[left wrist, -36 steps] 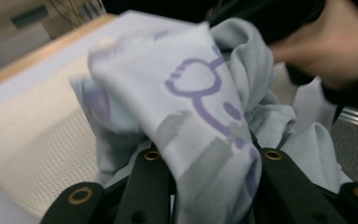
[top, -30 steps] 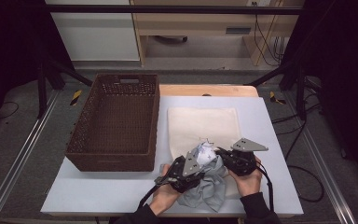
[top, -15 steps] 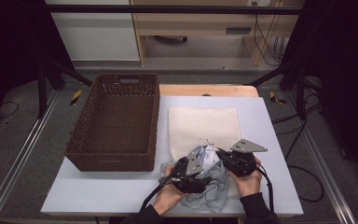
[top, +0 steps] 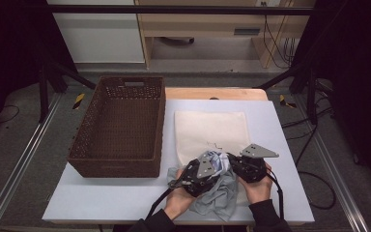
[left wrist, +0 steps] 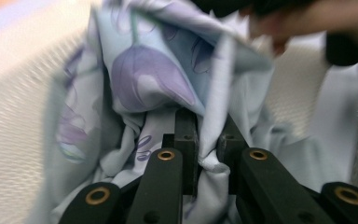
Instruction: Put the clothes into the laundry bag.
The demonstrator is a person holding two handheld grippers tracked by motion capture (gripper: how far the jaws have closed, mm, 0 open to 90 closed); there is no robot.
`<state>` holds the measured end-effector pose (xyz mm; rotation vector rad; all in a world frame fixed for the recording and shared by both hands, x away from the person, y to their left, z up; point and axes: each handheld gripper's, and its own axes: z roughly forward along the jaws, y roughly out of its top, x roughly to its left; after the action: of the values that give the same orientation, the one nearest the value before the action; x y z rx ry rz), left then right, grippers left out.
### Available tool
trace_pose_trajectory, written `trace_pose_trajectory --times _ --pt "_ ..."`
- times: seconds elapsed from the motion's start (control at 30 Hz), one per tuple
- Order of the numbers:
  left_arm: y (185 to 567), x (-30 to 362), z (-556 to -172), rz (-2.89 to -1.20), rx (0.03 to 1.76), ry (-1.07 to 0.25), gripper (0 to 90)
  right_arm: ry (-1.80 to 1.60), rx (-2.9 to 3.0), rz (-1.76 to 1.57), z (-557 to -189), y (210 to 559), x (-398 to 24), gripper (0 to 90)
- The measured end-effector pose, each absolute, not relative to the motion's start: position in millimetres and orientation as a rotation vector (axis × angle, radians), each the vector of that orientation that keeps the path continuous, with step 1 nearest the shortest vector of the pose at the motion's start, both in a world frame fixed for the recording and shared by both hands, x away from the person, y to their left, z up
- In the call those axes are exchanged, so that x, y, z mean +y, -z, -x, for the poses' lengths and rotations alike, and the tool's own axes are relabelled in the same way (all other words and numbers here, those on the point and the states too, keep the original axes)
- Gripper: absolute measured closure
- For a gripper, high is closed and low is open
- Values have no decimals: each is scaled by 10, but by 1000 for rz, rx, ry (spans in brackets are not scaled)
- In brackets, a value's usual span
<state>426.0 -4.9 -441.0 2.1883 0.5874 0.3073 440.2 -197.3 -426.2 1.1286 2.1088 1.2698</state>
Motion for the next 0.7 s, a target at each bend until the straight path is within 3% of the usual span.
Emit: trace_pose_trajectory --times 0.17,0.27,0.43,0.5,0.6,0.7 --pt "4513 -174 -4384 -2243 645 -304 822 -1297 2105 -1105 -4368 4218 -1956 874" --pt "4526 -176 -4390 -2208 655 -296 773 -1302 2110 -1094 -4350 4202 -1942 874" --pt "4387 -28 -4217 -2154 577 -320 479 -1308 2105 -1116 -4364 4237 -1991 874" --pt "4285 71 -4151 -2143 553 -391 380 -1305 2104 -1121 -4368 4245 -1998 874" --pt "4185 225 -4156 -2117 564 -442 301 -1300 2109 -1121 -4373 4254 -1986 874" --pt "4221 304 -4285 -2121 608 -392 233 -1291 2117 -1114 -4377 4266 -1967 874"
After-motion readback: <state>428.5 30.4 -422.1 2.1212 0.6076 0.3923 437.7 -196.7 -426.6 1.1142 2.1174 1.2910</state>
